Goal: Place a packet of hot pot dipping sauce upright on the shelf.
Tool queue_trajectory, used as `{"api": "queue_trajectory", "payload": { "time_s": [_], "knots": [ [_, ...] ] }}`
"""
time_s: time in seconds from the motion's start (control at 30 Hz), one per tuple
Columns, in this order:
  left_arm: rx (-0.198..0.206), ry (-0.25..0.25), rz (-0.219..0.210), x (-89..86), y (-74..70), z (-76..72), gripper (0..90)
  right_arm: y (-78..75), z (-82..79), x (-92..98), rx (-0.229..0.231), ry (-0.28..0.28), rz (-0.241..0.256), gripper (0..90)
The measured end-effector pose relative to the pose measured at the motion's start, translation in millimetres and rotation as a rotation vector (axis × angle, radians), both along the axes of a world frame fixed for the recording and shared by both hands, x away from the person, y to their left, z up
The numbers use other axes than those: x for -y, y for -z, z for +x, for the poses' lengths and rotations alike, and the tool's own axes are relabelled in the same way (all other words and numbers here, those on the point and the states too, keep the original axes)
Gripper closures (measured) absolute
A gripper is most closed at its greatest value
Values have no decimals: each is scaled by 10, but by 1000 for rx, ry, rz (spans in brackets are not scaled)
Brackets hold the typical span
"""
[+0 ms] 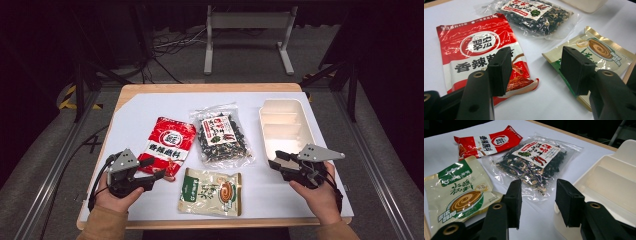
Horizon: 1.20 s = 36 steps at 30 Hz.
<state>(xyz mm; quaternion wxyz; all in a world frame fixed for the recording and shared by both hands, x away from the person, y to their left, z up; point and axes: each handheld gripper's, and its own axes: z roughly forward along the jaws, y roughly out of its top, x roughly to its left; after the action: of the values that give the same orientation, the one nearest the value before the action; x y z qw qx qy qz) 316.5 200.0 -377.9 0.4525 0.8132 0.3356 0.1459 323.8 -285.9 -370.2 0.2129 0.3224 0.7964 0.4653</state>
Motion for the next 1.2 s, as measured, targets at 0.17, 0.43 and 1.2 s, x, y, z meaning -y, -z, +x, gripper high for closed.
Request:
{"api": "queue_trajectory", "payload": {
  "time_s": [0.17, 0.43, 1.2],
  "knots": [
    [-24, 3, 1, 6, -19, -22, 408, -14, 3, 13, -22, -17, 58, 549],
    [-67, 84, 66, 147, -32, -82, 432, -9, -2, -24, -20, -16, 23, 534],
    [-193, 206, 130, 427, 209, -62, 425, 86, -7, -169, -12, -39, -75, 481]
  ]
}}
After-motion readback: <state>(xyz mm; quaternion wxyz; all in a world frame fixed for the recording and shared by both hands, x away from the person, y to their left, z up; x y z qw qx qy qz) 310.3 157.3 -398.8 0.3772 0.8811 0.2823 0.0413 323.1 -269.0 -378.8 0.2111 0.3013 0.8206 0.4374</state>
